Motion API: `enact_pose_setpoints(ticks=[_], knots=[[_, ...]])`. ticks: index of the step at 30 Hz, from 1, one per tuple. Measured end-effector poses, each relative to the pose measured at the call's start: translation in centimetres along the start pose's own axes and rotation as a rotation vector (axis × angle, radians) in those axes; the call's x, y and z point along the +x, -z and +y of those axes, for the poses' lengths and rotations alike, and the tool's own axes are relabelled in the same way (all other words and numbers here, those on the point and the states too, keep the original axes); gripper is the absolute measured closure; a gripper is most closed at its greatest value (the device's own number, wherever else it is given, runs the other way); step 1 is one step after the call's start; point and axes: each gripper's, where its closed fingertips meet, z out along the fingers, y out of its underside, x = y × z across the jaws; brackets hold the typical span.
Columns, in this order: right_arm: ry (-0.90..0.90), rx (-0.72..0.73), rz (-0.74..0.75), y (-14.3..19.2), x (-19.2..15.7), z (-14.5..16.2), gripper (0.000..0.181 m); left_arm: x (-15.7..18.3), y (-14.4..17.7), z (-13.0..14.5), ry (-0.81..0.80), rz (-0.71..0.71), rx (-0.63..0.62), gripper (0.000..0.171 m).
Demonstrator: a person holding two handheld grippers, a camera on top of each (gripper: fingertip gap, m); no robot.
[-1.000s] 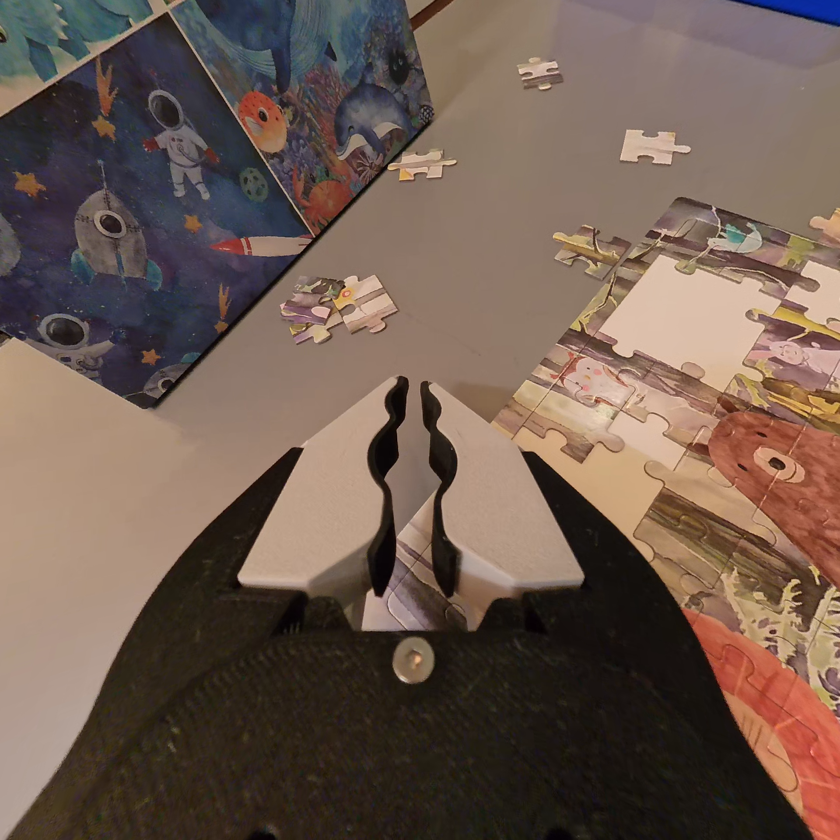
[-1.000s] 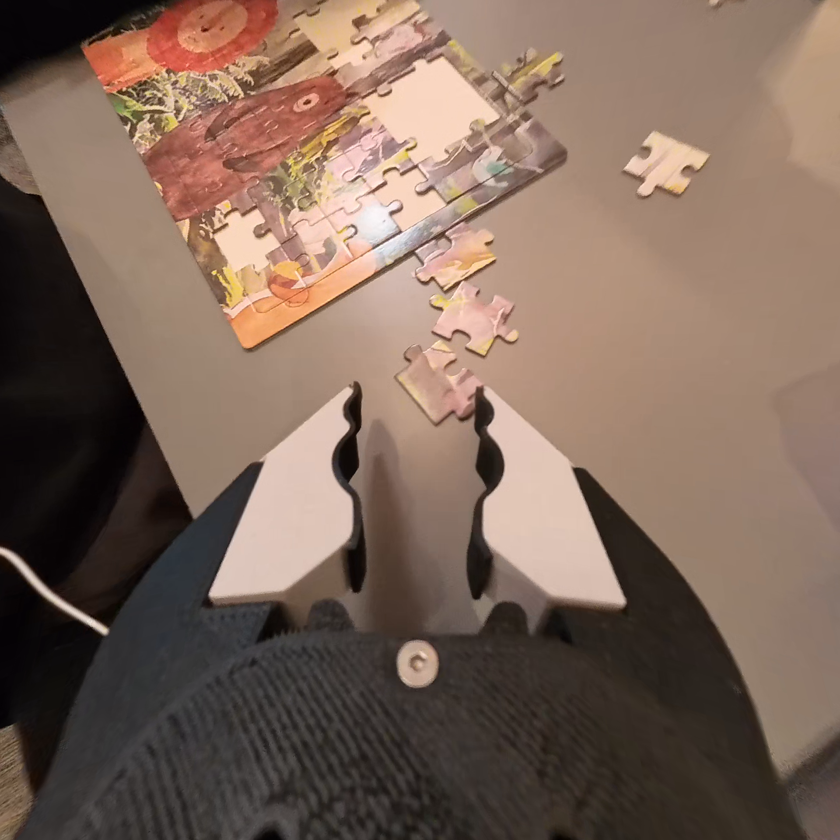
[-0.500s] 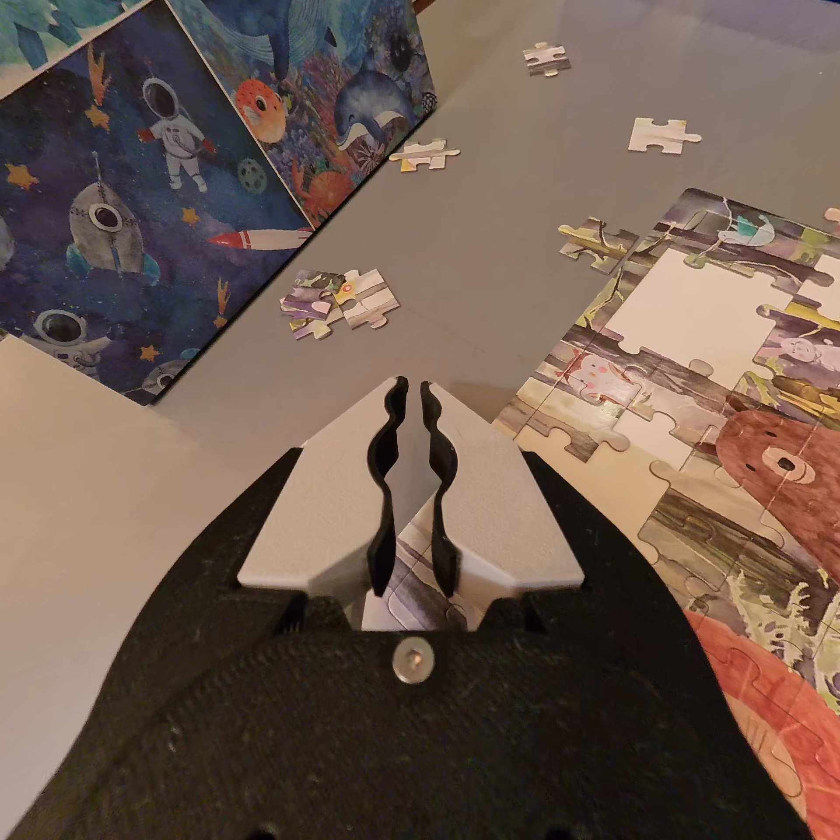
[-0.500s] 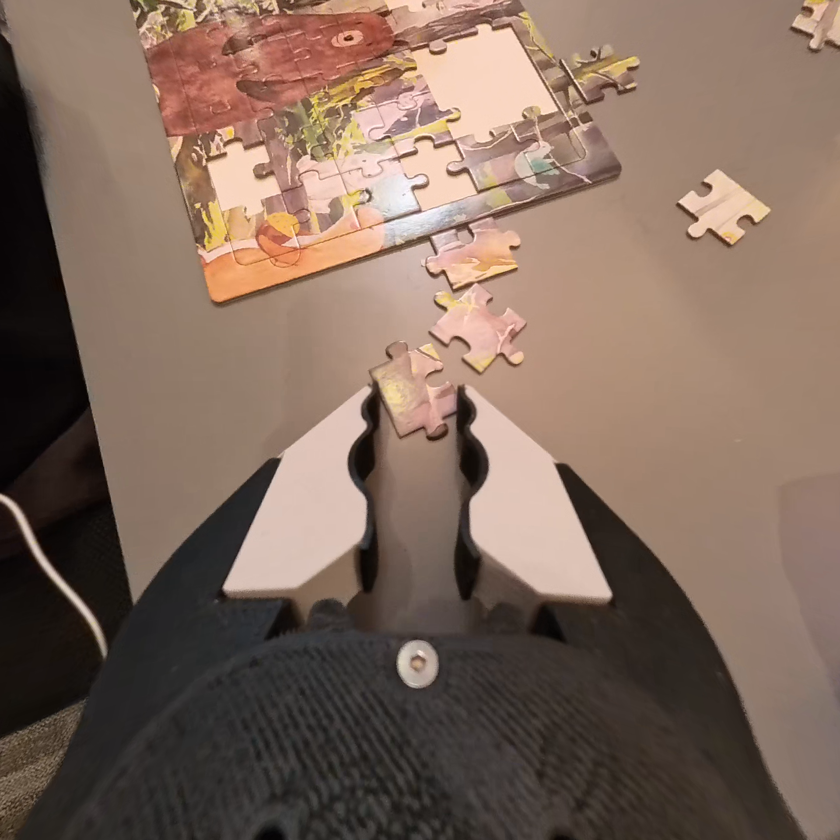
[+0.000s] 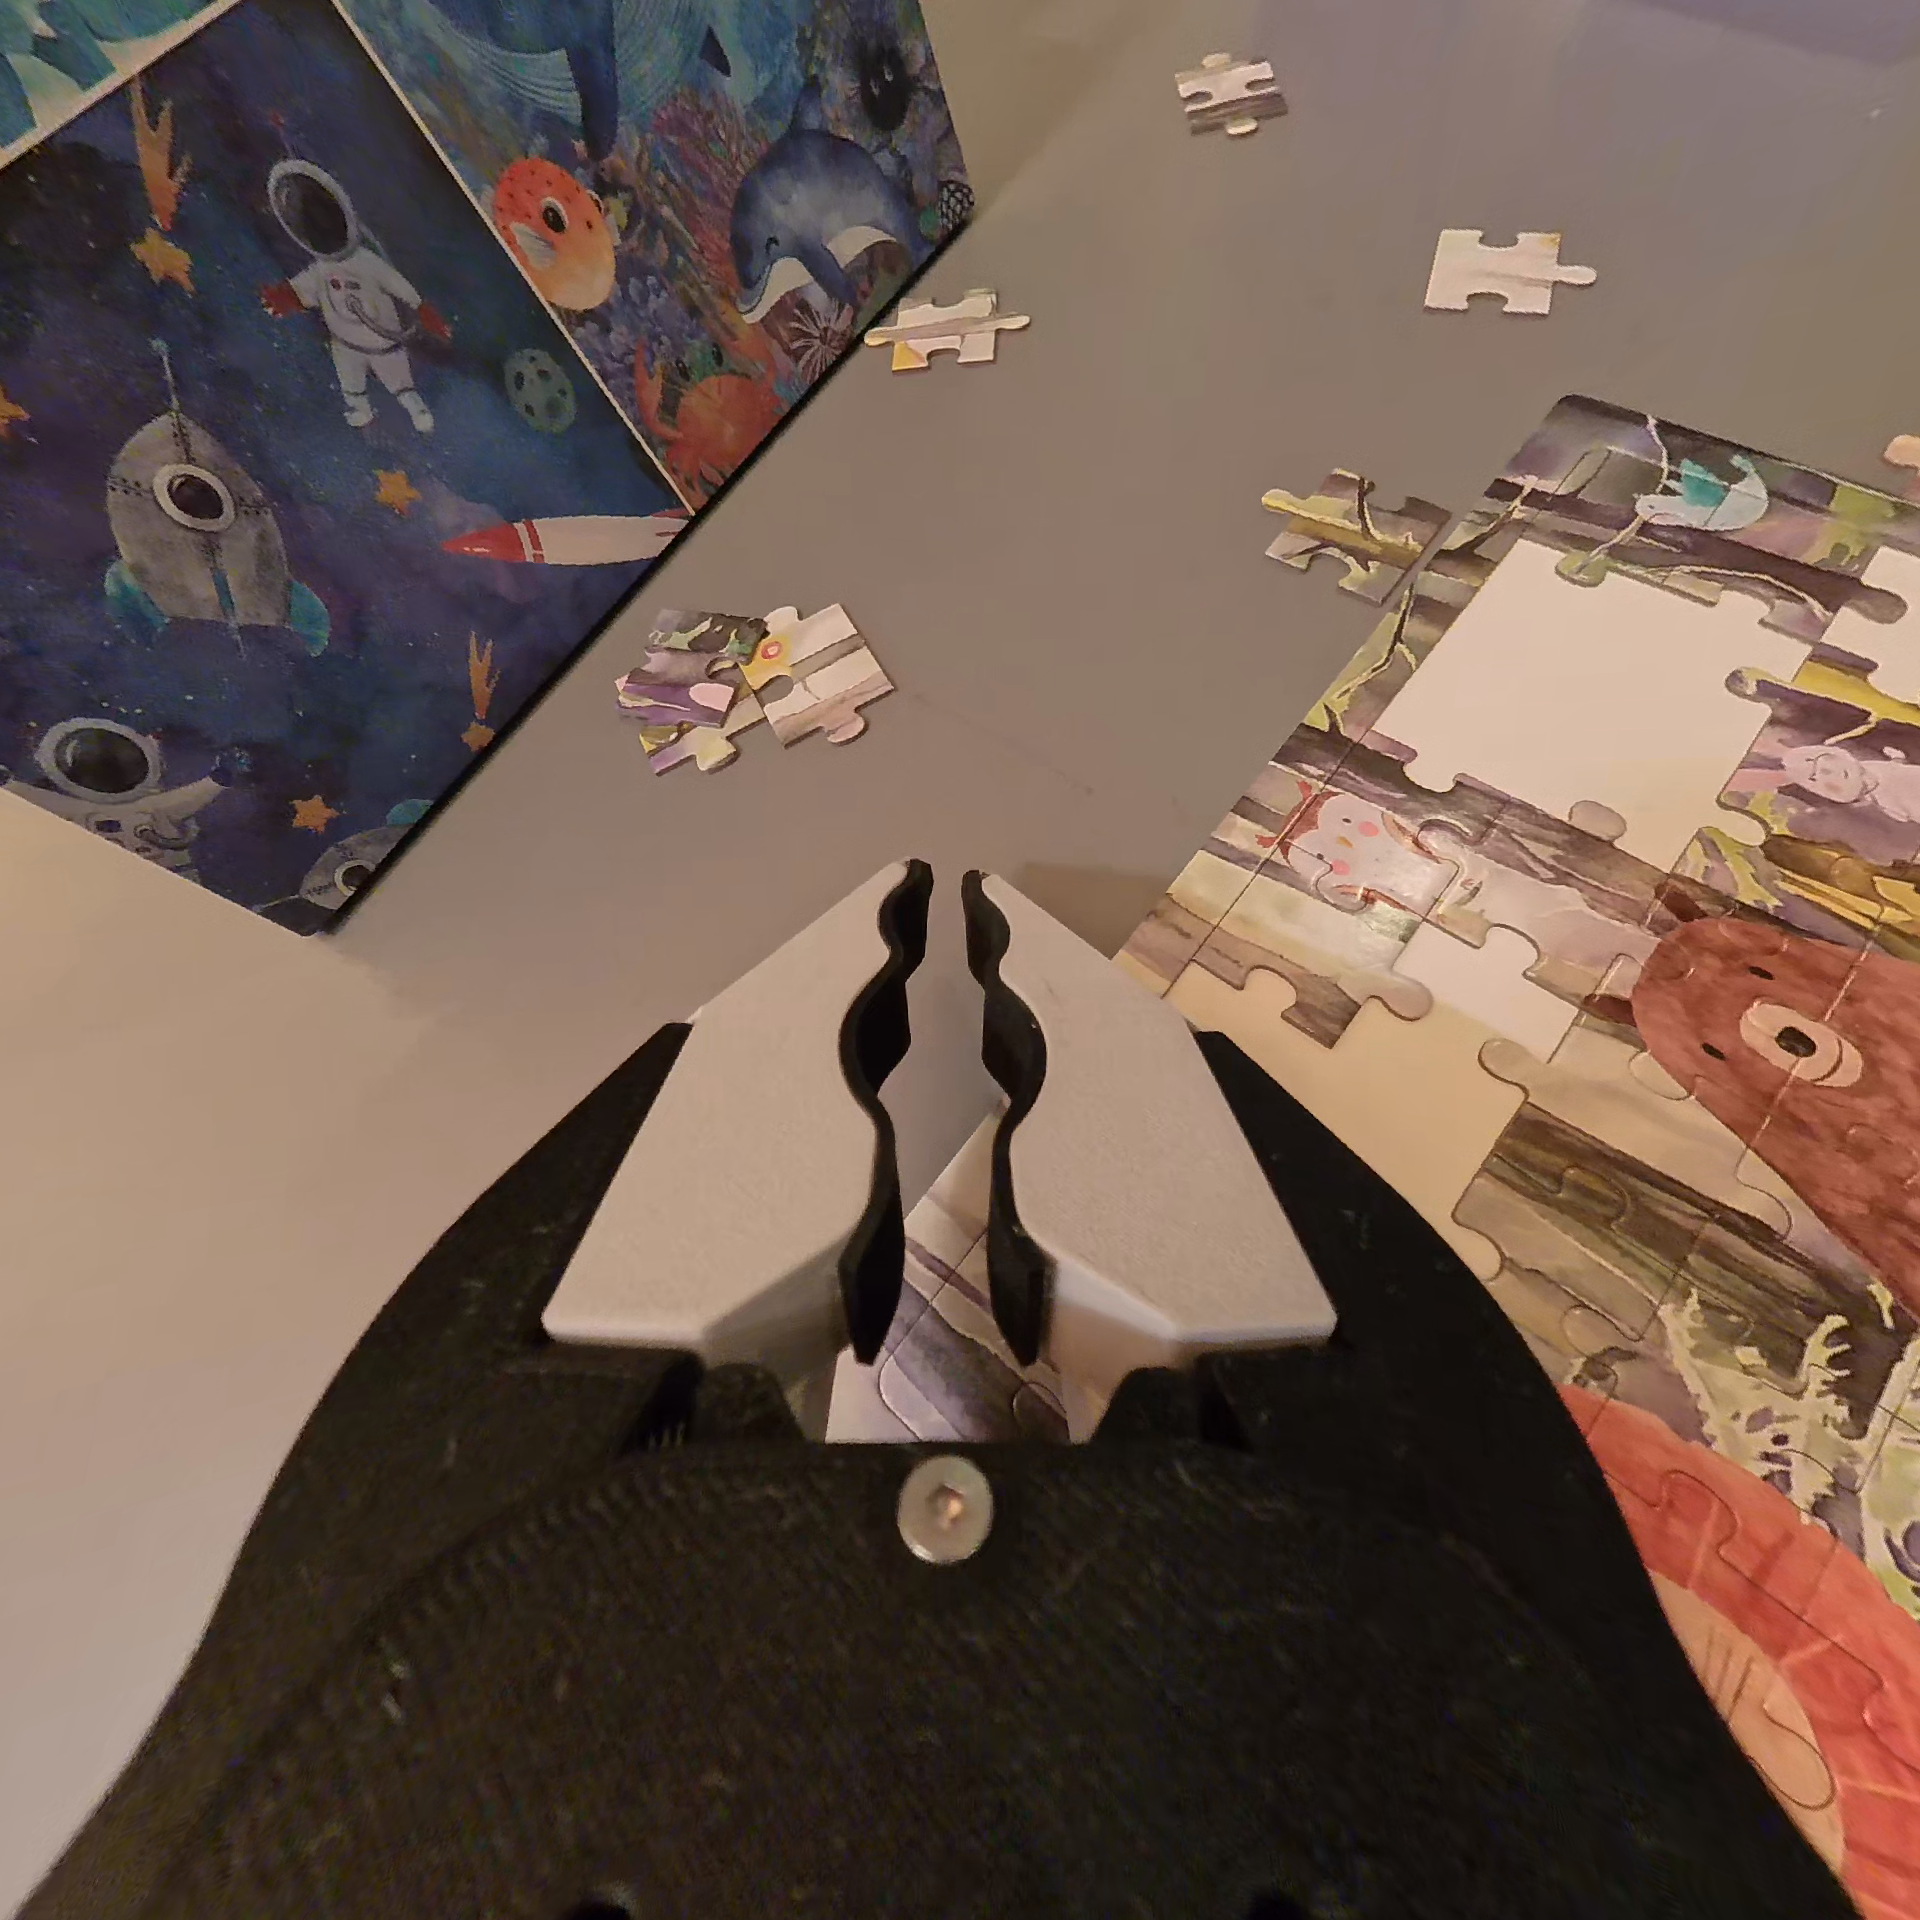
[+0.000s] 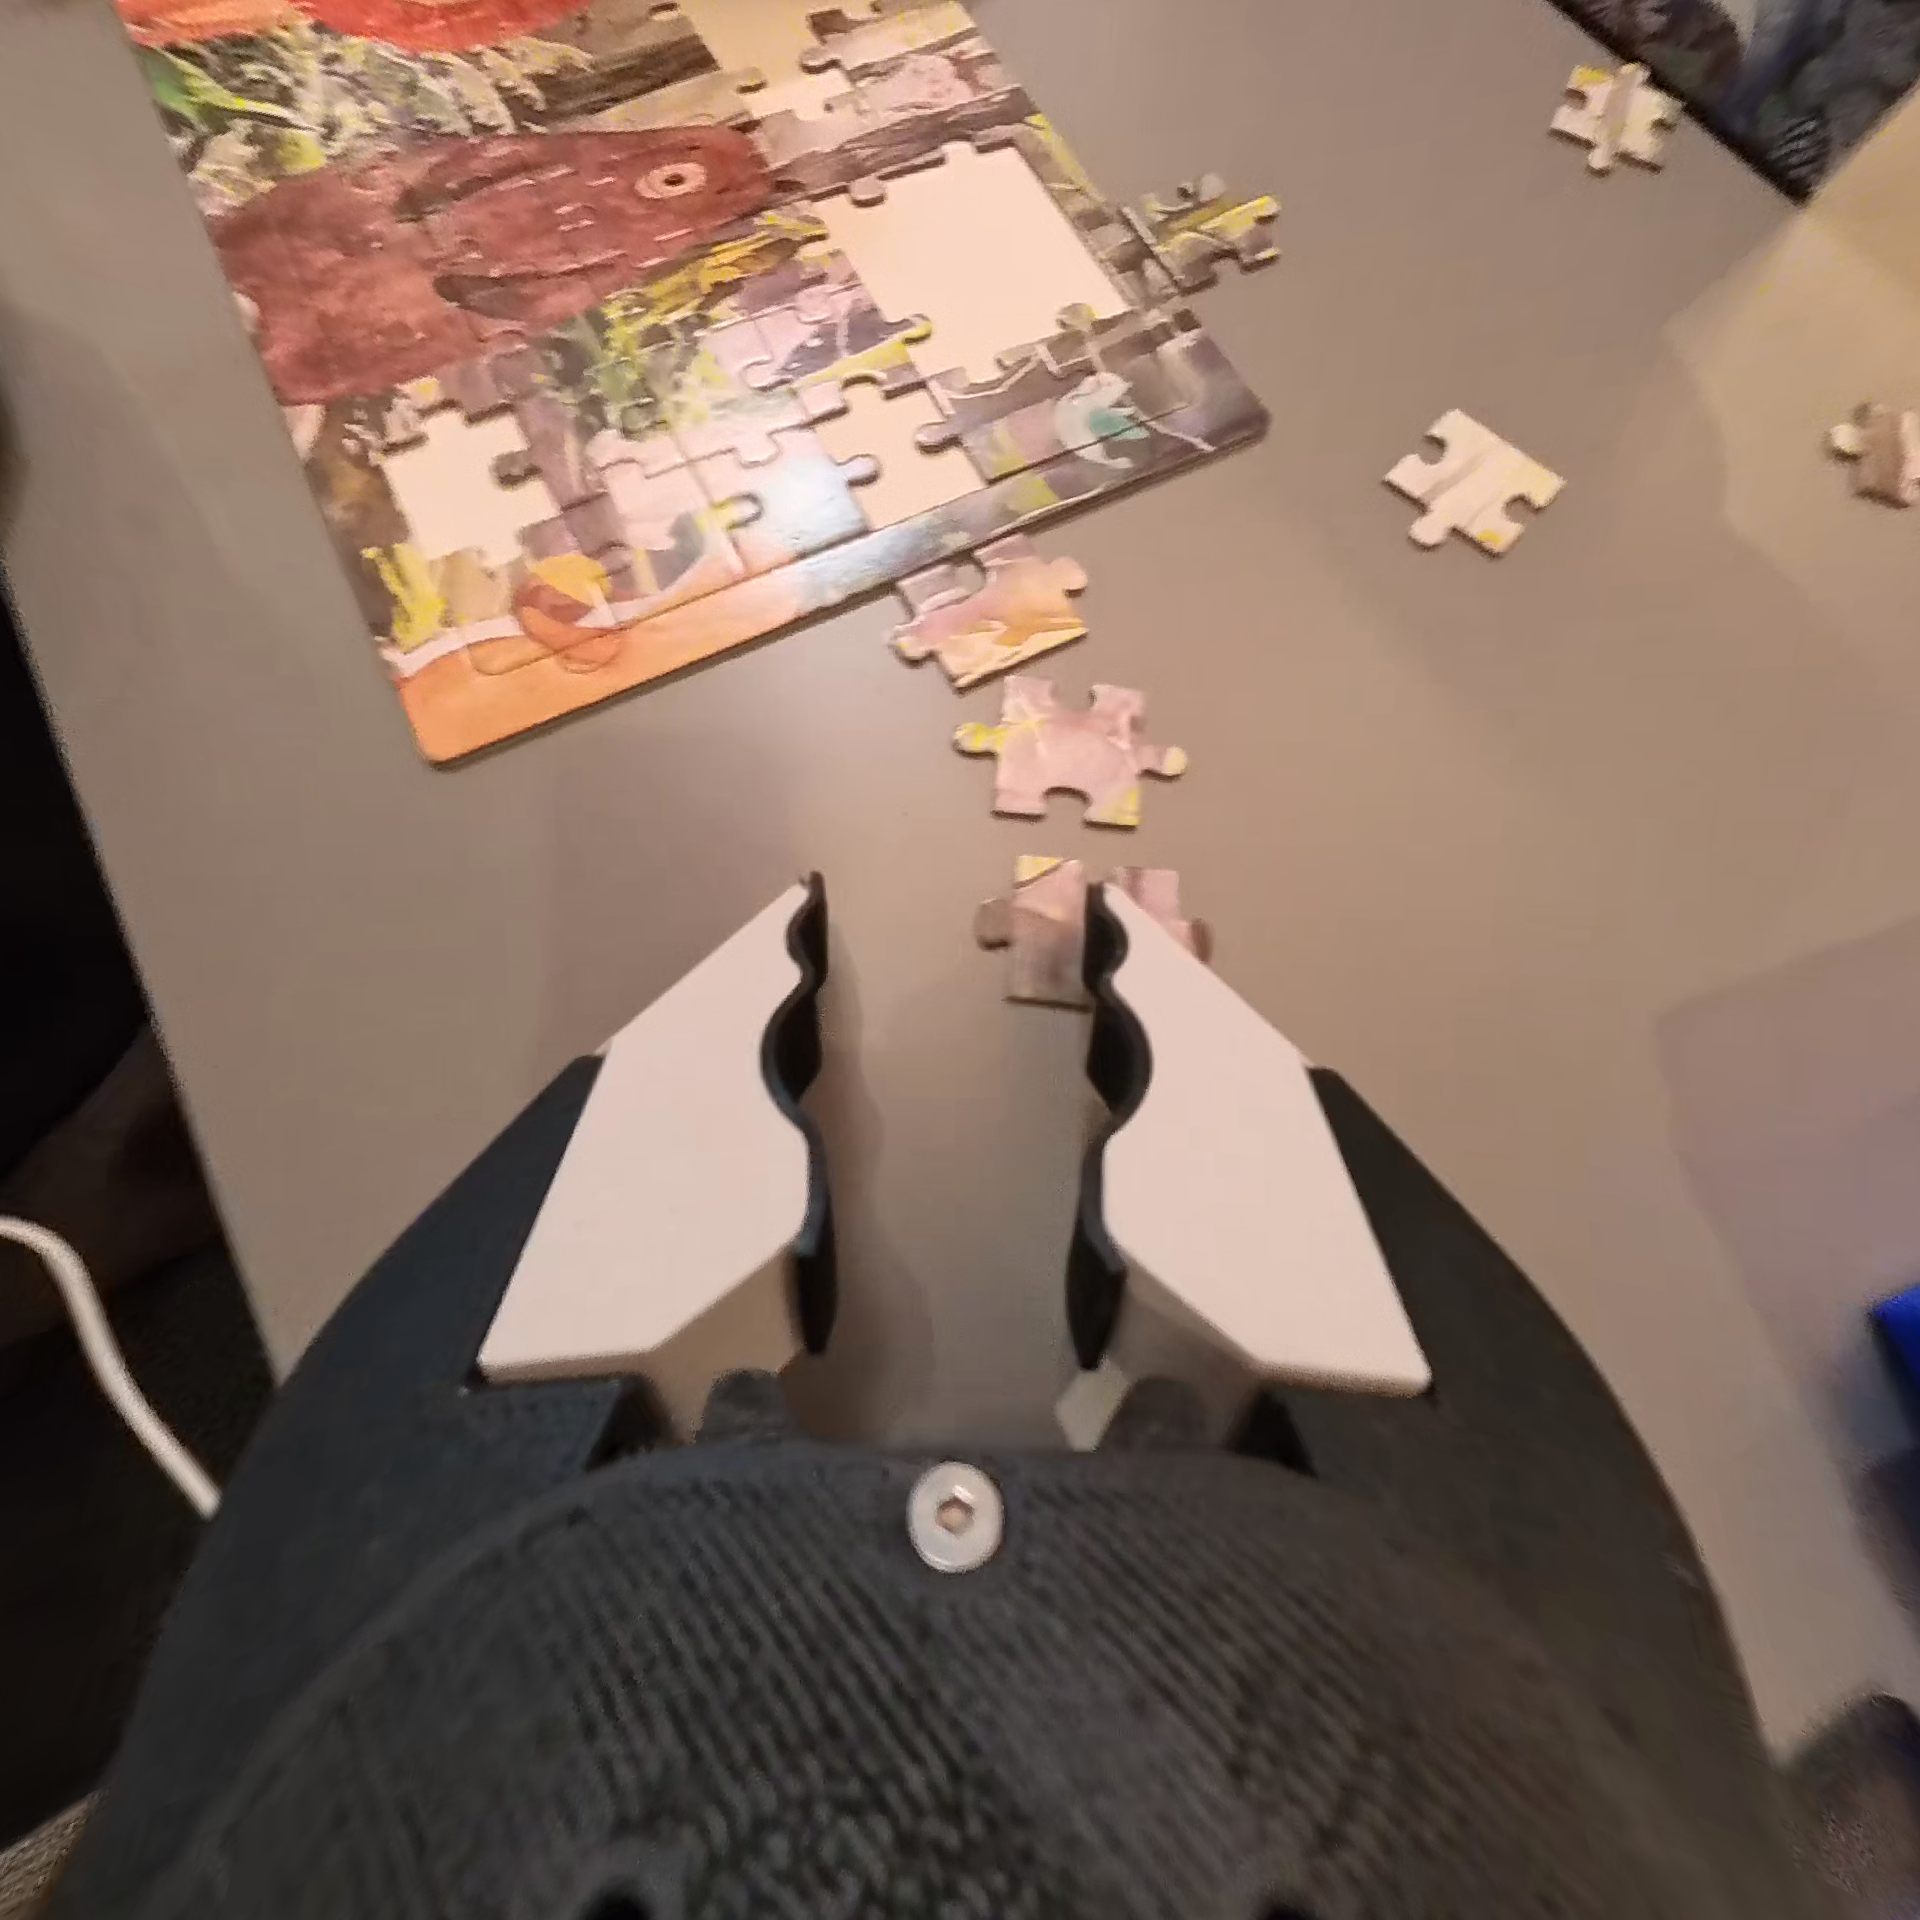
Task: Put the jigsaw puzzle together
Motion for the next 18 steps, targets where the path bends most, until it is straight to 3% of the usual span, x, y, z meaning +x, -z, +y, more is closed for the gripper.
enact_pose_setpoints(ticks=[4,6,10,14,18], knots=[[-0.047,-0.089,0.012,-0.8,2.2,1.0,0.117,0.0,0.0,0.0,-0.003,-0.004,-0.002,0.167],[-0.128,-0.075,-0.073,-0.5,1.3,0.9,0.116,-0.1,0.1,-0.1,0.0,-0.007,0.004,0.167],[-0.204,-0.072,-0.276,0.6,-3.1,0.7,0.131,-0.1,0.1,-0.1,0.008,-0.002,0.013,0.167],[-0.139,-0.015,-0.211,1.1,-3.6,-0.2,0.132,0.1,0.0,0.0,-0.007,0.0,-0.001,0.167],[-0.045,-0.049,-0.214,0.8,-4.8,0.1,0.131,0.2,-0.1,0.1,-0.024,-0.011,-0.005,0.168]])
